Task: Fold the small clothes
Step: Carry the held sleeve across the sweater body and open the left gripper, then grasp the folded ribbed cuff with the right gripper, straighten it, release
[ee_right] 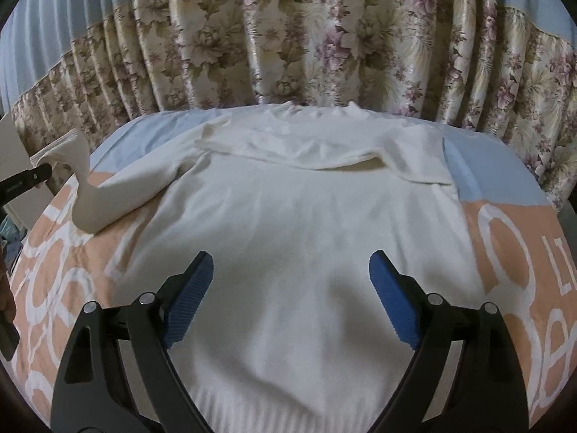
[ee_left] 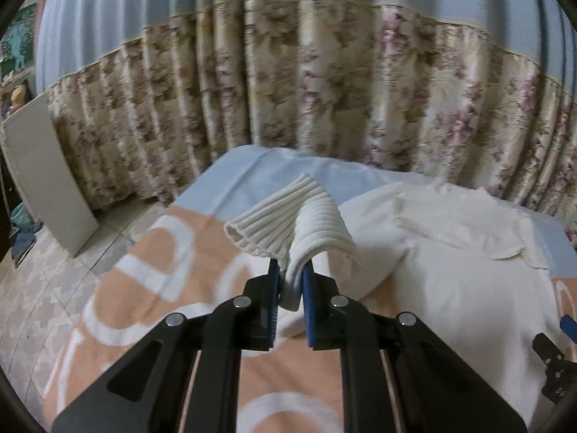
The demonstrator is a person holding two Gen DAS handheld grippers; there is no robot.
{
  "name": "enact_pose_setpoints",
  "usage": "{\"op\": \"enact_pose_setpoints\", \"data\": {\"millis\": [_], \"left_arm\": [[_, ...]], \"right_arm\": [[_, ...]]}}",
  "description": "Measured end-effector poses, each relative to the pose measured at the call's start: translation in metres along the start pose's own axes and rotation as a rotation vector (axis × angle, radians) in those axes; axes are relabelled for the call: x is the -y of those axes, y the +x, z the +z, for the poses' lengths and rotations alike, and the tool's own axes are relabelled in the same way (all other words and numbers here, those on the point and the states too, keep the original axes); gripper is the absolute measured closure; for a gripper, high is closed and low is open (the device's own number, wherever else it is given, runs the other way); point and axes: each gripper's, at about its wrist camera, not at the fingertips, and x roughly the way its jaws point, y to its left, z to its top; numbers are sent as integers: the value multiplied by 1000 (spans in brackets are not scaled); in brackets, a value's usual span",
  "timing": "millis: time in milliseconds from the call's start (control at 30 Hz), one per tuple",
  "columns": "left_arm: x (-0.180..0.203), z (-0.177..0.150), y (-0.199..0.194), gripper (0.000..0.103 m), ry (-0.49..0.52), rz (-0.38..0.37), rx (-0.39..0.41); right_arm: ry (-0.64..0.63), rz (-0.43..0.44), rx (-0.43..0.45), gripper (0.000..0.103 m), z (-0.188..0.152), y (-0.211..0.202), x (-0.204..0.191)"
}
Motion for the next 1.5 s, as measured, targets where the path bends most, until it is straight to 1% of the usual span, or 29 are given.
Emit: {"op": "enact_pose_setpoints", "data": {"millis": [67, 333, 500, 567, 667, 733, 833, 933, 967, 1033, 1067, 1100, 1133, 1167, 1233, 1267, 1300, 1400, 1500], "left_arm": [[19, 5, 5, 91, 9, -26, 0], [128, 21, 33, 91, 115, -147, -1], [200, 18, 50, 91, 186, -227, -14], [220, 18, 55, 91, 196, -248, -21], [261, 15, 64, 91, 230, -289, -30], [279, 12, 68, 91, 250, -308, -36], [303, 6, 76, 91, 275, -327, -54], [308, -2, 84, 89, 276, -324, -90], [305, -4, 86, 84, 267, -311, -98], [297, -3, 84, 72, 241, -307, -89], [294, -2, 83, 58, 233, -308, -87], [288, 0, 79, 47, 218, -307, -78], [283, 2, 75, 43, 207, -305, -63], [278, 5, 70, 37, 198, -306, -46], [268, 11, 60, 32, 179, -329, -19], [264, 13, 56, 27, 179, -331, -4], [259, 16, 53, 26, 184, -318, 13], [240, 18, 54, 26, 182, -284, 24], [214, 15, 66, 26, 148, -243, -9]], "right_arm": [[3, -12, 3, 14, 7, 4, 10], [36, -55, 11, 13, 35, 26, 64], [66, -83, 4, 13, 45, 39, 101], [78, -98, 2, 13, 47, 42, 116], [104, -121, -6, 13, 50, 49, 143], [123, -139, -11, 13, 50, 52, 163], [136, -159, -15, 13, 52, 58, 183], [144, -172, -21, 13, 53, 63, 197], [147, -175, -20, 13, 53, 64, 200], [148, -177, -17, 13, 54, 66, 203], [148, -178, -16, 12, 54, 67, 204], [147, -177, -16, 12, 54, 67, 203], [147, -175, -17, 12, 55, 69, 202], [145, -176, -9, 12, 55, 70, 201], [144, -169, -7, 12, 56, 72, 197], [141, -167, -5, 12, 57, 72, 195], [138, -164, -2, 12, 58, 72, 190], [129, -143, 13, 12, 64, 70, 180], [105, -120, 27, 11, 71, 72, 169]]}}
